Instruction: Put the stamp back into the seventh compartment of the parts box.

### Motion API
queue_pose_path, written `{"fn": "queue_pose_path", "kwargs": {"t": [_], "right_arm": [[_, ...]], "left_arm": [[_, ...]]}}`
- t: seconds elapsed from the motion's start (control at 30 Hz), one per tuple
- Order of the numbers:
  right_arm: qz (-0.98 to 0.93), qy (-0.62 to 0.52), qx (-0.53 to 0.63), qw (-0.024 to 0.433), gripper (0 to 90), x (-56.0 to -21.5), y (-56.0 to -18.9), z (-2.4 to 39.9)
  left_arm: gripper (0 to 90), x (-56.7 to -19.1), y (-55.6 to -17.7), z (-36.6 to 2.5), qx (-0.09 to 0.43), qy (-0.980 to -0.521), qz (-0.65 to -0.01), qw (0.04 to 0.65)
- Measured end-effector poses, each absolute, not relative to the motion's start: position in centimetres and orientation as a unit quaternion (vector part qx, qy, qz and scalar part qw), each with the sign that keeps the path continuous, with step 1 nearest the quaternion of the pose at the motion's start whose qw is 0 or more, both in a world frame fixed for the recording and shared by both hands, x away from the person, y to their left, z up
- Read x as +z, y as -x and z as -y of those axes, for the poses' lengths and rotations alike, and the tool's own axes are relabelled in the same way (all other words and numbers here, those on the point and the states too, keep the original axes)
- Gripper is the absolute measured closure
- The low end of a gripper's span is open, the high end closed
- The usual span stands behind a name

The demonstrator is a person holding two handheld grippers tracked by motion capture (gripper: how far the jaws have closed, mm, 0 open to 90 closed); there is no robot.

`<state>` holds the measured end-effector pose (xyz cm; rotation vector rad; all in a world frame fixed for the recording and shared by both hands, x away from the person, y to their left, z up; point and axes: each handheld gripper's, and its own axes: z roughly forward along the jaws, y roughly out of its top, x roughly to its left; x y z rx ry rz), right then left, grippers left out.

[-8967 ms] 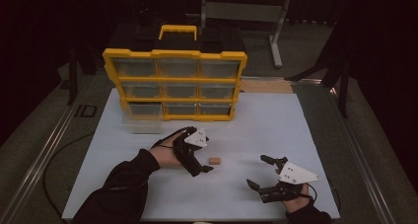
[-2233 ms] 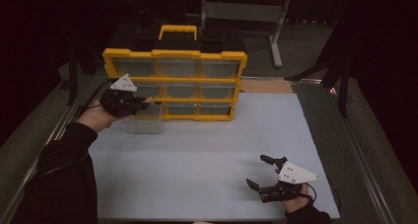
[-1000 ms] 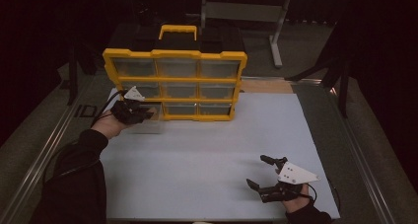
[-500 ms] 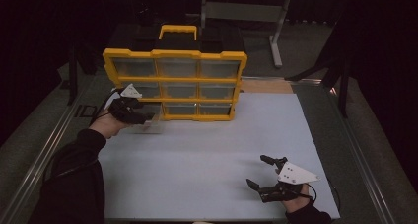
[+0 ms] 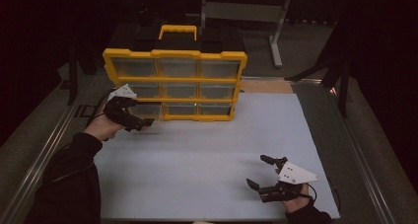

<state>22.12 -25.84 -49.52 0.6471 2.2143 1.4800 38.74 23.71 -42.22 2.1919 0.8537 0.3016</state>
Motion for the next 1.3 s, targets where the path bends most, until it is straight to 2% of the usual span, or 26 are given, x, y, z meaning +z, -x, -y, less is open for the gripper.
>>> {"fn": "queue_pose_path", "kwargs": {"t": [0.43,1.3], "right_arm": [[-0.792,-0.23,0.53,0.2,11.2,-49.5,-22.1,25.8],[-0.792,-0.227,0.529,0.202,11.2,-49.4,-22.1,25.8]], "left_arm": [[0.0,-42.5,-36.7,-23.6,0.141,-0.857,-0.322,0.377],[0.0,-44.4,-32.1,-24.4,0.147,-0.856,-0.307,0.389]]}}
